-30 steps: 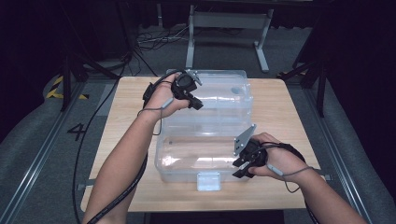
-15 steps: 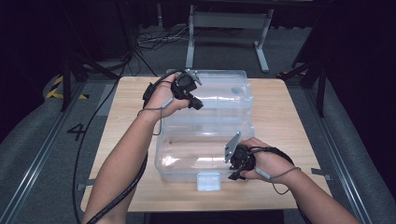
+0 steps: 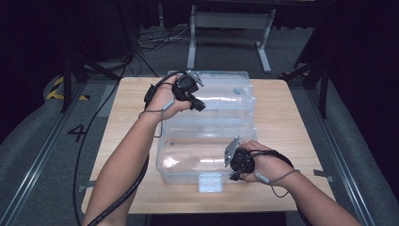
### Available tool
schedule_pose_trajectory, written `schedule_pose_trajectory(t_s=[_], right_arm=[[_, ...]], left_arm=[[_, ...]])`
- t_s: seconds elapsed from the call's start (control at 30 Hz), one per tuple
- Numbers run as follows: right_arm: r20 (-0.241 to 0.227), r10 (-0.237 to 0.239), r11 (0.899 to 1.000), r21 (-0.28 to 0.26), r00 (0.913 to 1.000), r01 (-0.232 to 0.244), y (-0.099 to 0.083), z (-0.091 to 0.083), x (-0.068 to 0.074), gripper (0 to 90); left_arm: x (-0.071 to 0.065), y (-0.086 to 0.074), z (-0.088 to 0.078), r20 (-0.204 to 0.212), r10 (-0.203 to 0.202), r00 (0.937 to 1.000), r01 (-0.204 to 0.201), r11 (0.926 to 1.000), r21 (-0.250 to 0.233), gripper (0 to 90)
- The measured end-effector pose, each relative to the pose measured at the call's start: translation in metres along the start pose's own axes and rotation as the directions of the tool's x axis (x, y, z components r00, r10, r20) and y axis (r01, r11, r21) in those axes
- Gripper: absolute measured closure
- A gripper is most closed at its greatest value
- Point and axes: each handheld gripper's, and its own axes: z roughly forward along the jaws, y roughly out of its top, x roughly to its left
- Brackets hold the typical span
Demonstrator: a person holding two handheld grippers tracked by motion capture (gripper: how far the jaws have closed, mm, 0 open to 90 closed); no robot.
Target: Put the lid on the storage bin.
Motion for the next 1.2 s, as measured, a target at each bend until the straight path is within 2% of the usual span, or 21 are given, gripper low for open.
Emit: schedule_pose_trajectory(t_s=[0.17,0.33,0.7,1.2], right_arm=[[-0.003,-0.002,1.000,-0.001,1.0000,0.002,0.000,0.000,-0.001,82.5],[-0.005,0.008,1.000,0.006,1.0000,-0.008,0.001,0.001,-0.001,82.5],[0.002,0.016,1.000,0.017,0.9999,-0.016,0.002,0.001,0.000,82.5],[0.001,0.017,1.000,0.006,0.9999,-0.017,0.000,0.001,0.001,82.3]], left_arm=[[-0.003,-0.001,-0.001,-0.004,0.016,0.9999,-0.016,0.9998,-0.007,84.7],[-0.006,-0.003,-0.004,0.011,0.022,0.9997,-0.022,0.9994,-0.026,85.1],[-0.027,-0.007,-0.014,0.004,0.076,0.9971,-0.076,0.9966,-0.031,86.1],[-0.048,-0.015,-0.019,0.013,0.111,0.9938,-0.110,0.9931,-0.041,86.9]])
